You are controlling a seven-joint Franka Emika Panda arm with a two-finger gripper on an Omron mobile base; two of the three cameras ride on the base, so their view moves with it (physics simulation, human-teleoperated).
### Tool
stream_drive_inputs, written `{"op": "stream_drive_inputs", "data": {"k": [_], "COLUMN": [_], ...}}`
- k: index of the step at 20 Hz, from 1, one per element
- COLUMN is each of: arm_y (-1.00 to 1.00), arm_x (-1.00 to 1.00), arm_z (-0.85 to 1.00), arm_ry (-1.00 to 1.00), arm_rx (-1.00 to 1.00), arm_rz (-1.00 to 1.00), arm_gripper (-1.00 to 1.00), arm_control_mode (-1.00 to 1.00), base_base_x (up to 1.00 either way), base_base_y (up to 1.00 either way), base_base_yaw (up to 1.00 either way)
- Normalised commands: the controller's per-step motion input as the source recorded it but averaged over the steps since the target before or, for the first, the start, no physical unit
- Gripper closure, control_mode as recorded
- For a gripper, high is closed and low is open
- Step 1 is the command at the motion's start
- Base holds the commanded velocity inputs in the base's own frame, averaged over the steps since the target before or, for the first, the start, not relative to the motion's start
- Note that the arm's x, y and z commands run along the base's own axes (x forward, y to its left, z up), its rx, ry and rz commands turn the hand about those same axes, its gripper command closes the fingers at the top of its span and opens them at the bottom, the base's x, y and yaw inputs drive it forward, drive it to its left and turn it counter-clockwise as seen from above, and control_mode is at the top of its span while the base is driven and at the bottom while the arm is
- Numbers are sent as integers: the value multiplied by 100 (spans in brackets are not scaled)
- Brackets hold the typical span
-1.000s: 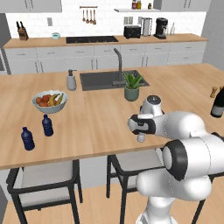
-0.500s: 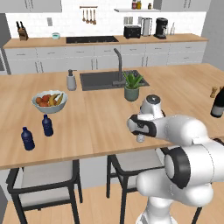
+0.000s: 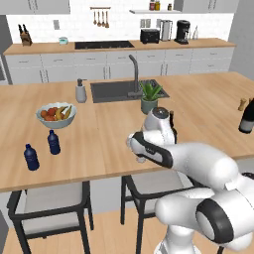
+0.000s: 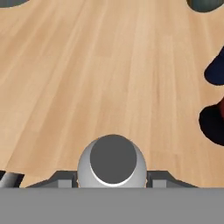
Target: Move the plastic bottles in the middle to the plastics group, and the glass bottles in the middle to the glass group.
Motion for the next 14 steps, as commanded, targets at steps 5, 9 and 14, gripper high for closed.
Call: {"op": "stream_drive_inputs", "data": {"k": [5, 9, 14], "arm_y": [83, 95, 91], "arm_x": [9, 26, 11], "arm_z": [19, 5, 0], "arm_ry": [-1, 0, 0], "arm_rx": [9, 2, -3], "arm_rz": [39, 41, 21], "arm_gripper": [100, 100, 100], "arm_control_mode": [-100, -100, -100], "base_base_x": [0, 0, 0], "base_base_y": [0, 0, 0], "base_base_yaw": [0, 0, 0]}}
